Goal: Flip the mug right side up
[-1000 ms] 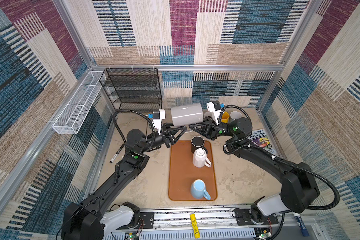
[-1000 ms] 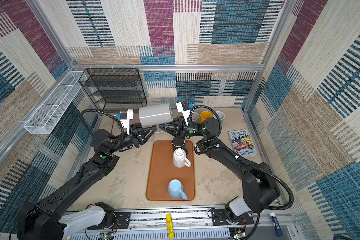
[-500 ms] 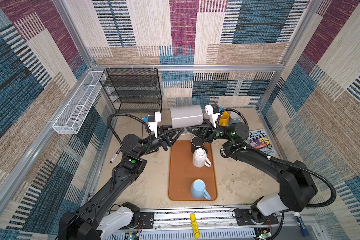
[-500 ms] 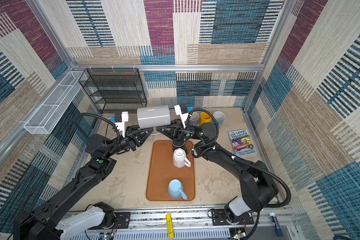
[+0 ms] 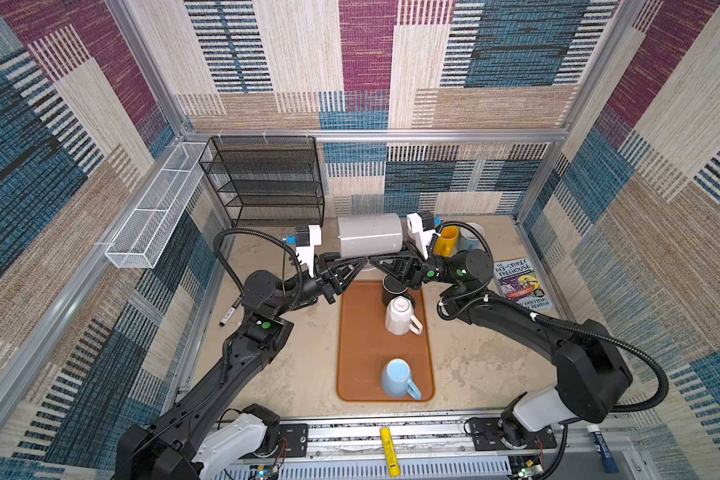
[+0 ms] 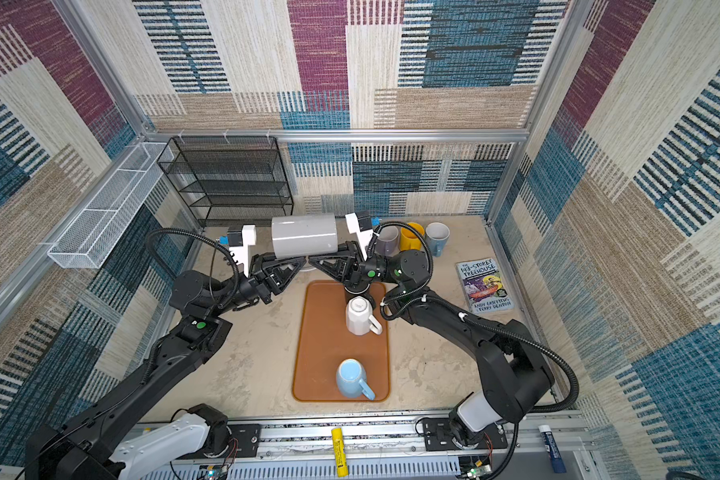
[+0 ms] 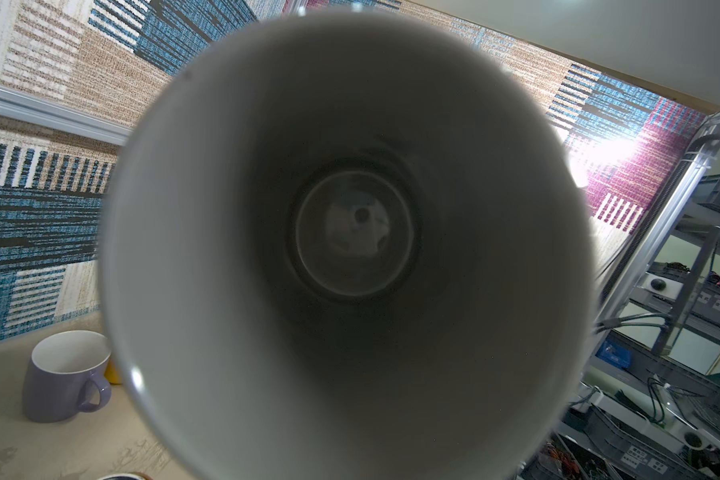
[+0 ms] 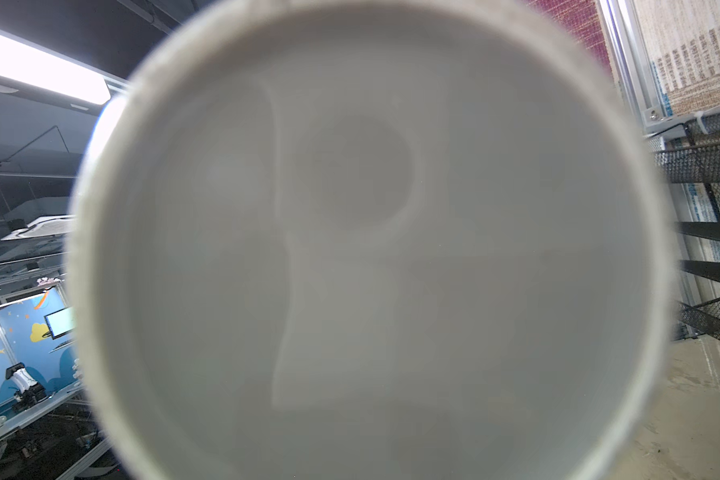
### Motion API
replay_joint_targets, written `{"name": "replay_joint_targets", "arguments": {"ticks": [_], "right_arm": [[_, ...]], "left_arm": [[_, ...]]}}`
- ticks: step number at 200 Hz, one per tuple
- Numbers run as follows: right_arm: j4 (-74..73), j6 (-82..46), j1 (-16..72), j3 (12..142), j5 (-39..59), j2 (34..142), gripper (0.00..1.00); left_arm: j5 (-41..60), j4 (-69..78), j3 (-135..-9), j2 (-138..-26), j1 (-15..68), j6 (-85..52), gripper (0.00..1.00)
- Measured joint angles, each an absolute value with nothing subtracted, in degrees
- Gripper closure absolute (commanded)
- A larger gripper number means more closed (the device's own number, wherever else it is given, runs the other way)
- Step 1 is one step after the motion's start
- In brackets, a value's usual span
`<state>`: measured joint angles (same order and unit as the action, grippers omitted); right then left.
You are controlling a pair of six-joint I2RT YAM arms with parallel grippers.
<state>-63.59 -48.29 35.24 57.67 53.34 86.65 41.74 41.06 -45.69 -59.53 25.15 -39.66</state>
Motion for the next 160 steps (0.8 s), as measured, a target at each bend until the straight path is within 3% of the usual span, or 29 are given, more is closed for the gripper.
{"name": "replay_joint_targets", "arguments": {"ticks": [32, 54, 160], "right_arm": [[-63.9, -48.3, 35.2, 57.0, 53.1, 86.5, 1.00], [-64.0, -47.9, 35.3, 56.6, 53.0, 86.3, 1.00], [-55.3, -42.1, 35.5, 57.5, 52.1, 84.1, 0.98]], "left_arm": [[42.0, 40.5, -45.6, -59.4, 25.2, -39.7, 0.82], [42.1, 40.1, -45.5, -59.0, 25.2, -39.9, 1.00], [41.3, 41.9, -44.4, -59.3, 25.2, -39.9, 1.00]]}}
